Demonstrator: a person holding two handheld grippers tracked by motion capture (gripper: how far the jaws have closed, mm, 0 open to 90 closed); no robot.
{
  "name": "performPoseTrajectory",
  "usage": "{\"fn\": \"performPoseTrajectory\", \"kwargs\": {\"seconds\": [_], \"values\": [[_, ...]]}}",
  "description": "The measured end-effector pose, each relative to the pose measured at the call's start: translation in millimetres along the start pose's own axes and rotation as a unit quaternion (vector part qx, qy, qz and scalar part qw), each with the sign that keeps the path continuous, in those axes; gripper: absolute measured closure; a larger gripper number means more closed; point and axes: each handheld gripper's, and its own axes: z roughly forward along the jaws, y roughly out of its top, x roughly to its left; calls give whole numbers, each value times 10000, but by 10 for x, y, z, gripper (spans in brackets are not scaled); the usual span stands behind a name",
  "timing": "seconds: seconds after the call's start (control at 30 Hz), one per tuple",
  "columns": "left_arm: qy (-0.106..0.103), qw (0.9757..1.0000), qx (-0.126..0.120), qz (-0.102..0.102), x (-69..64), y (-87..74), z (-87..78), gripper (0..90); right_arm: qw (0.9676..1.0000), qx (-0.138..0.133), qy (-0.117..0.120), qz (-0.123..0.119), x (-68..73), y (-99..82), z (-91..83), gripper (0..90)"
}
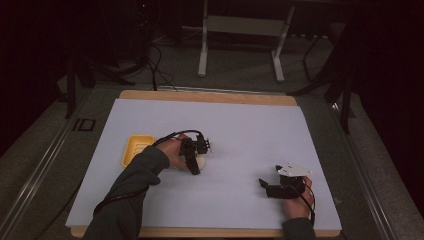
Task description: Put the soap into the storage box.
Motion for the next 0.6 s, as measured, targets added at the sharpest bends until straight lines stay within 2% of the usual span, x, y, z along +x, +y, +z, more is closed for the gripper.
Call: {"fn": "performPoseTrajectory", "kwargs": {"seconds": [0.13, 0.23, 0.37, 0.6], "values": [[48, 9999, 64, 142, -14, 10, -9, 243, 10000, -1, -2, -1, 1, 0, -1, 160], [218, 9995, 92, 192, -27, 18, -25, 244, 10000, -5, 1, 2, -1, 0, -1, 160], [182, 9996, 100, 175, -24, 12, -43, 244, 10000, -5, -4, -1, 0, 0, -1, 160], [92, 9995, 140, 281, -33, -7, -142, 244, 10000, -7, -8, 1, 0, 0, -1, 160]]}}
